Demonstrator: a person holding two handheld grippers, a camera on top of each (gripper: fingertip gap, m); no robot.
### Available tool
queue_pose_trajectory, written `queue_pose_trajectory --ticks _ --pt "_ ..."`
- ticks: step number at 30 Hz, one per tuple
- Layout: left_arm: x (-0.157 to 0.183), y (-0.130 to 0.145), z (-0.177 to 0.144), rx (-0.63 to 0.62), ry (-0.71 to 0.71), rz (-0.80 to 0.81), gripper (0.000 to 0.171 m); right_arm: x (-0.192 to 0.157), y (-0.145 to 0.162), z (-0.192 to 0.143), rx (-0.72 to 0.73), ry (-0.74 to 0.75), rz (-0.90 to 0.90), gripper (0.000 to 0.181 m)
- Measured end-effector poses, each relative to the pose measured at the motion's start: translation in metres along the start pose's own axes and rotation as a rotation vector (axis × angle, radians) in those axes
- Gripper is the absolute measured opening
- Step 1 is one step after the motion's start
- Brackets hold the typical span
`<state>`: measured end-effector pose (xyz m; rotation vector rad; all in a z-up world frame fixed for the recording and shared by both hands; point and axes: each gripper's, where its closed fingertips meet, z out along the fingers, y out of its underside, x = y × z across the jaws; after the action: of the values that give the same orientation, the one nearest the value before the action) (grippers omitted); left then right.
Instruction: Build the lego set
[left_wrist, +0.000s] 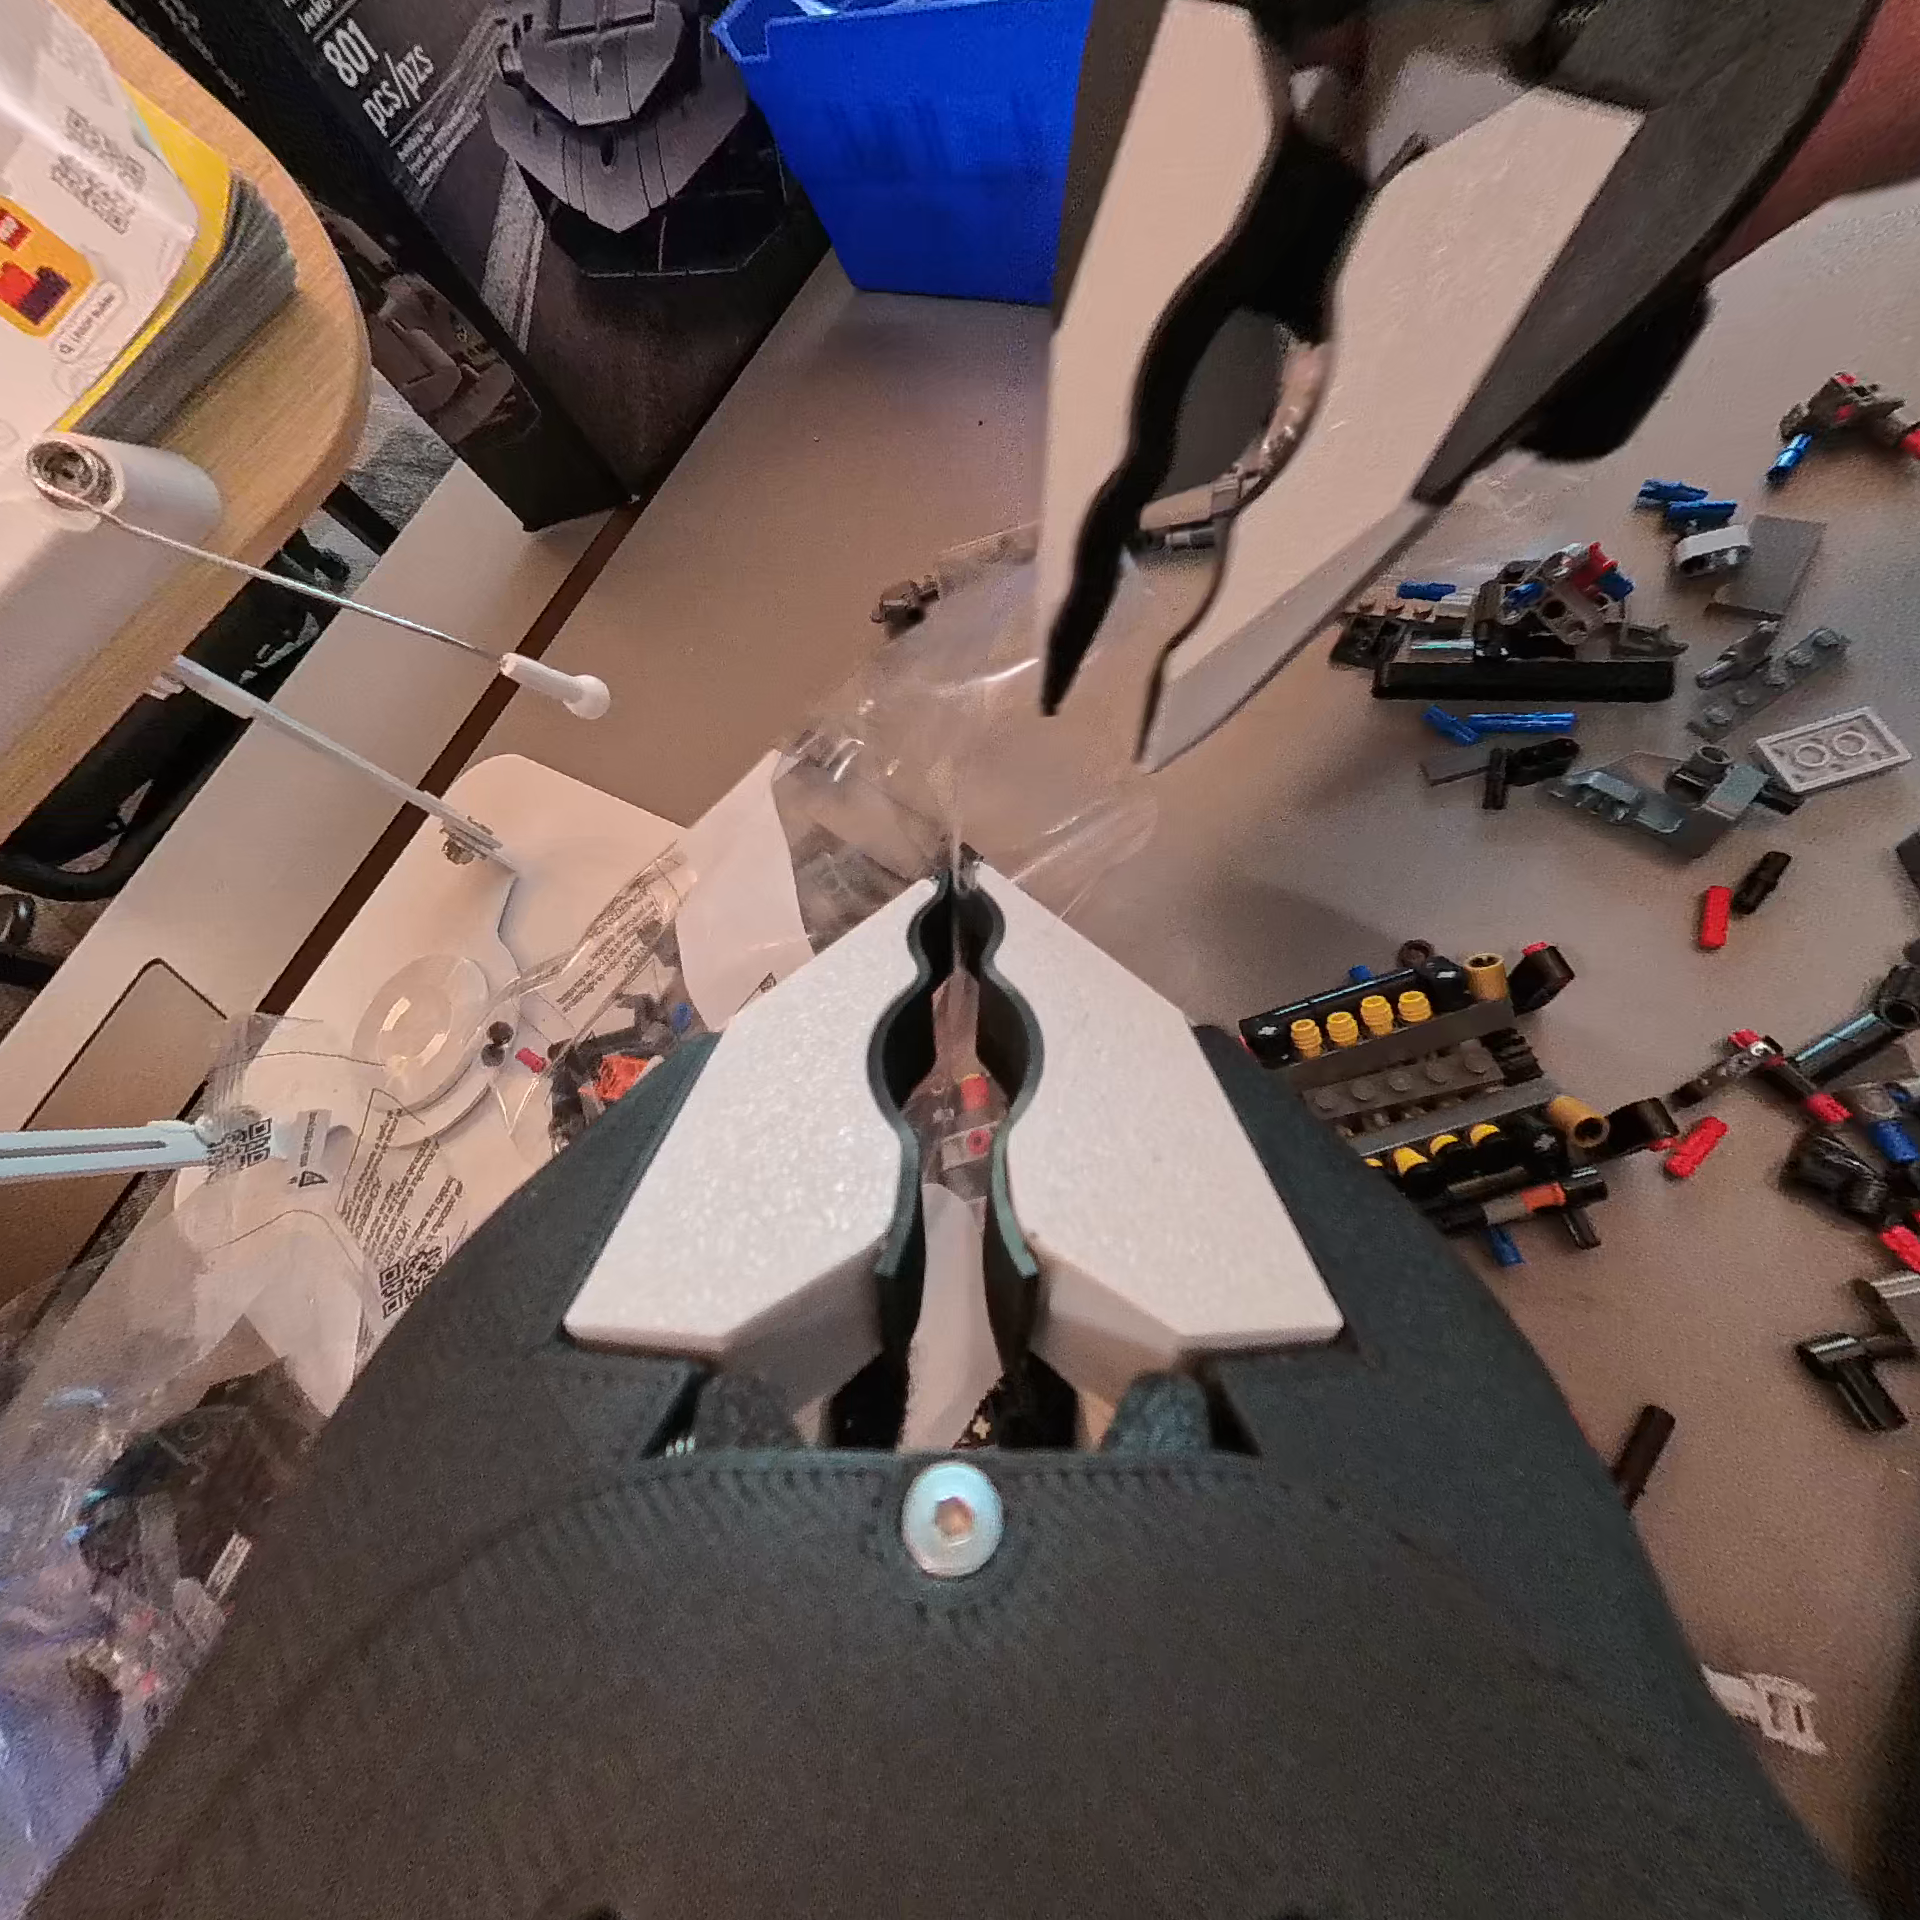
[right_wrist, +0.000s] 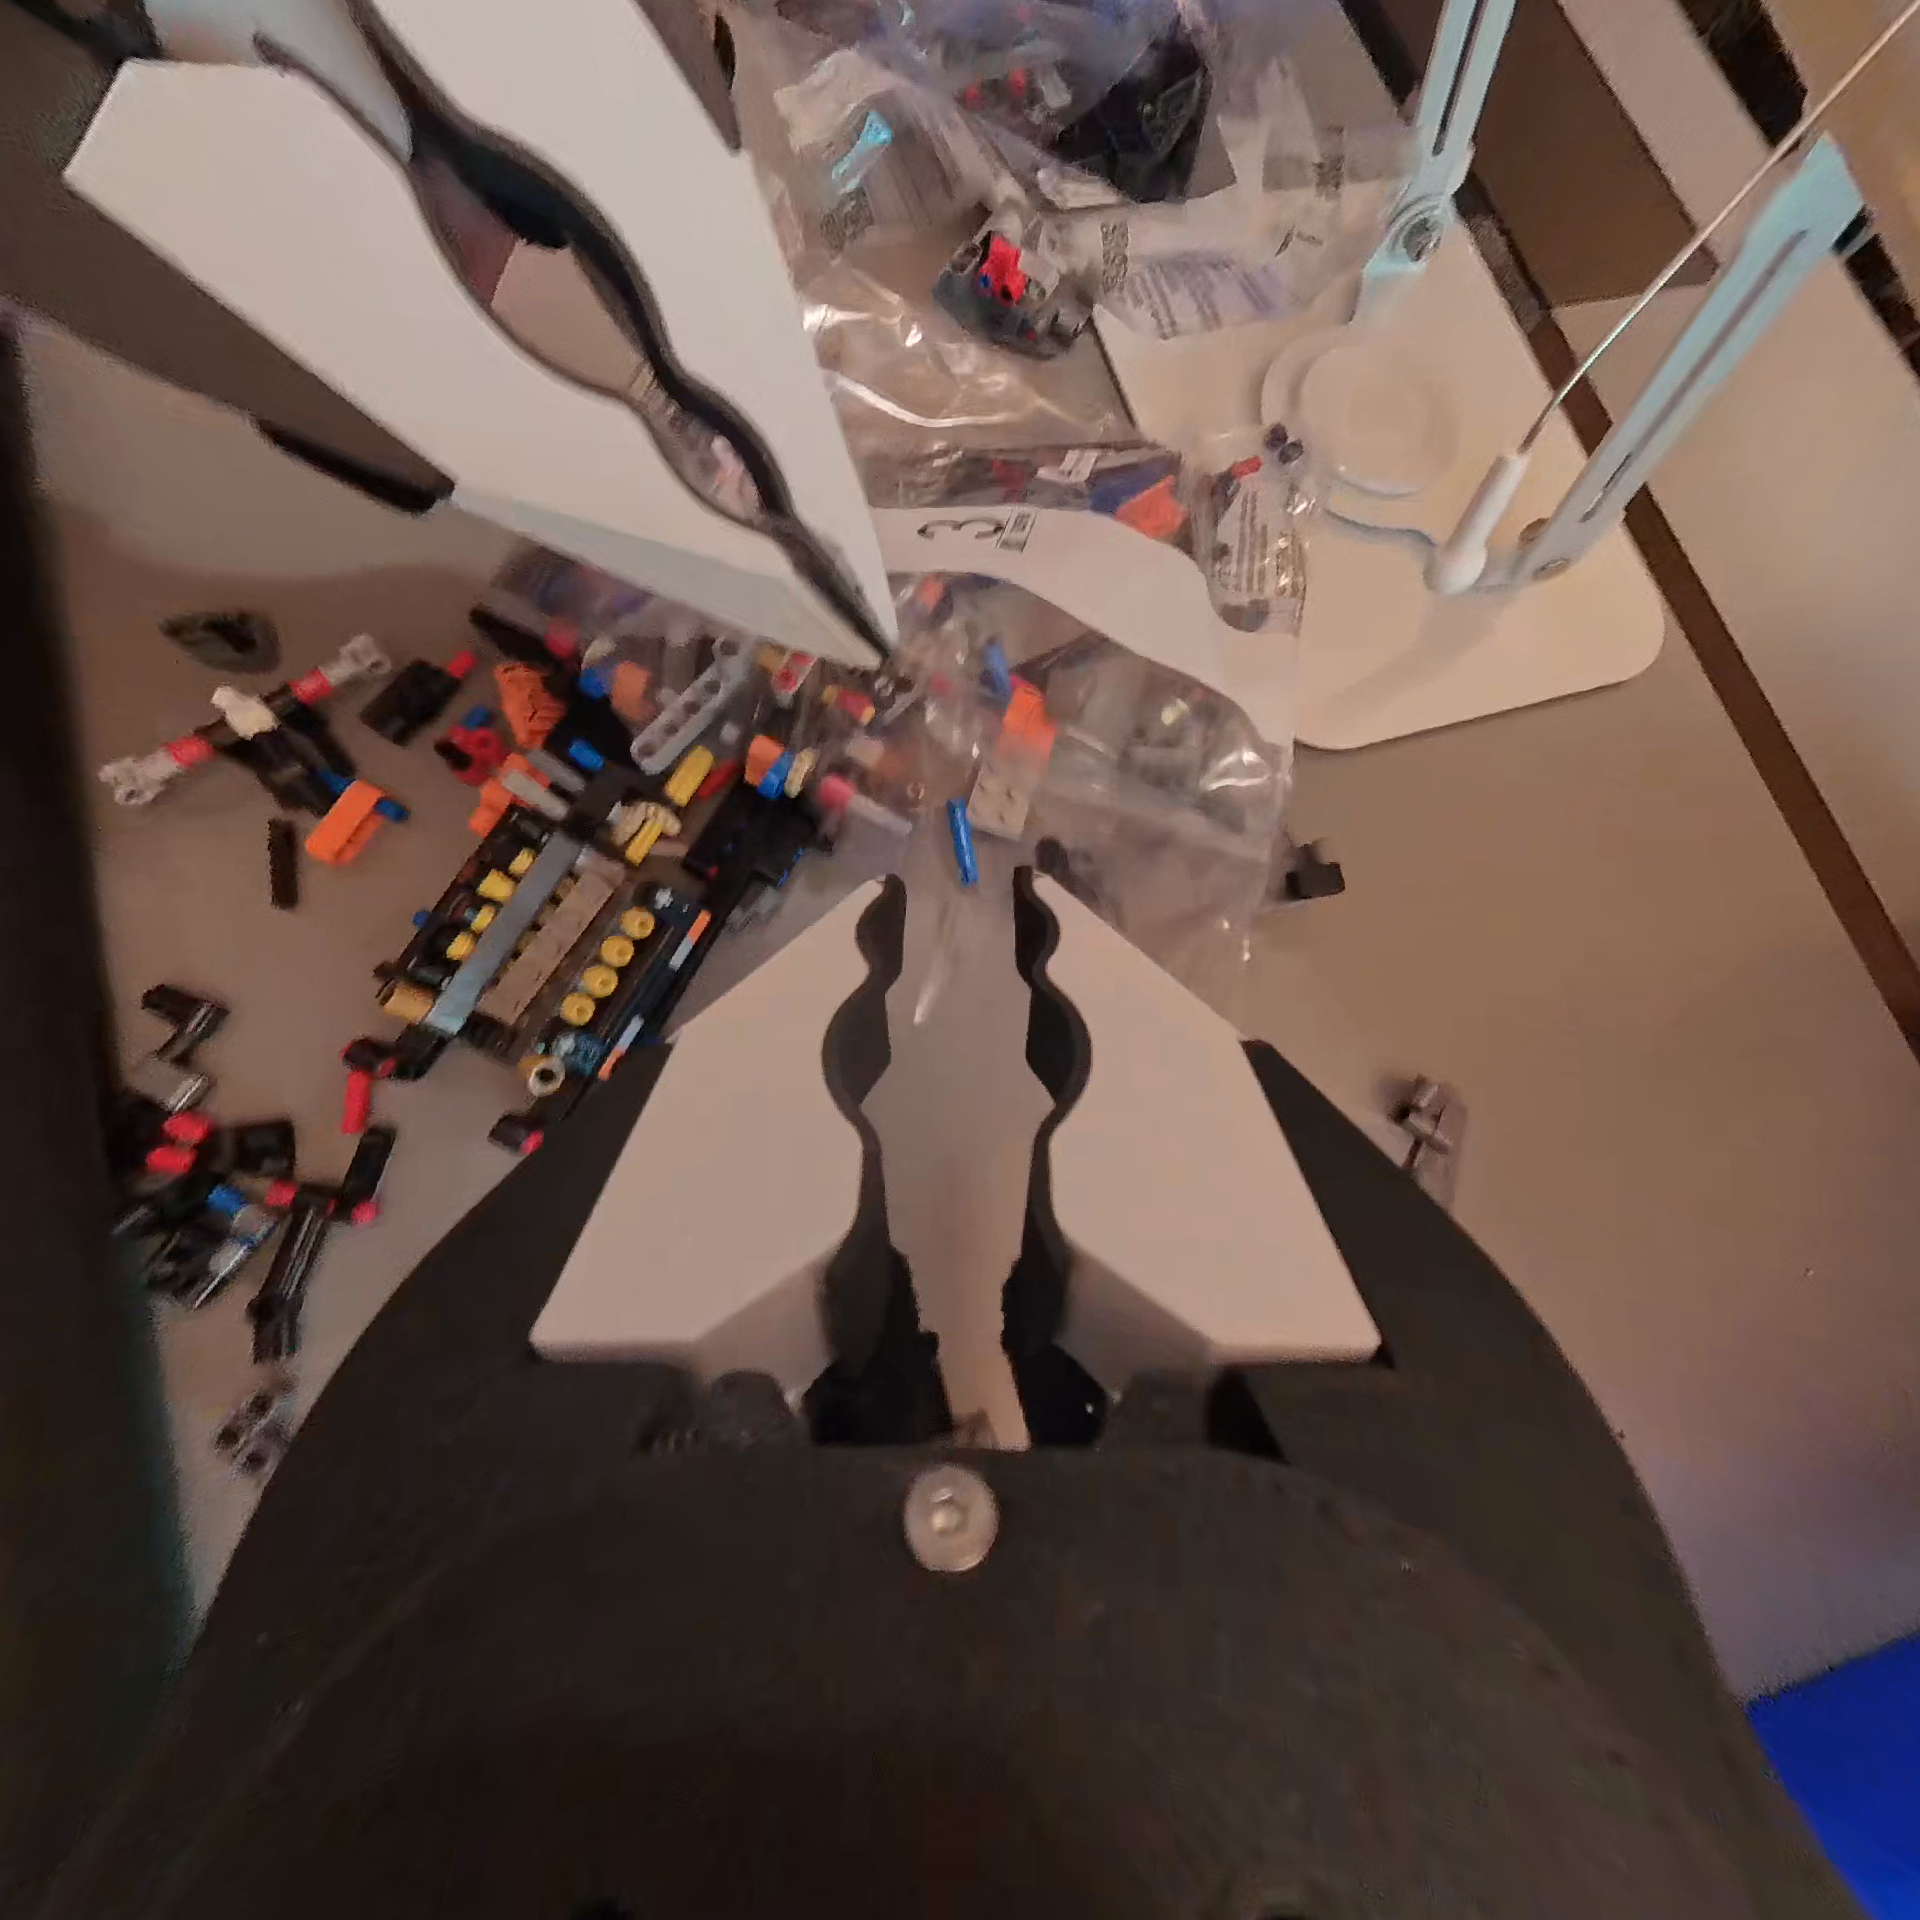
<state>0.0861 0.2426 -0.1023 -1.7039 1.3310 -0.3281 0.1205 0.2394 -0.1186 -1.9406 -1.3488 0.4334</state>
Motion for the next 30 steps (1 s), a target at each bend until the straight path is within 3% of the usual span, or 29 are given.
queue_pose_trajectory --ticks 6,10,22,30 --pt "0.002 0.001 0.001 -0.005 0.004 0.006 0.0 -0.057 0.045 -0.028 -0.178 -0.324 -0.089 0.016" --pt "0.002 0.0 0.001 -0.005 0.005 0.006 0.0 -0.083 0.074 -0.033 -0.301 -0.463 -0.086 0.017" --pt "0.003 0.001 0.002 -0.009 0.009 0.01 0.0 -0.105 0.117 -0.038 -0.511 -0.566 -0.074 0.022" --pt "0.004 0.001 0.003 -0.011 0.013 0.011 0.0 -0.109 0.112 -0.037 -0.485 -0.604 -0.067 0.013"
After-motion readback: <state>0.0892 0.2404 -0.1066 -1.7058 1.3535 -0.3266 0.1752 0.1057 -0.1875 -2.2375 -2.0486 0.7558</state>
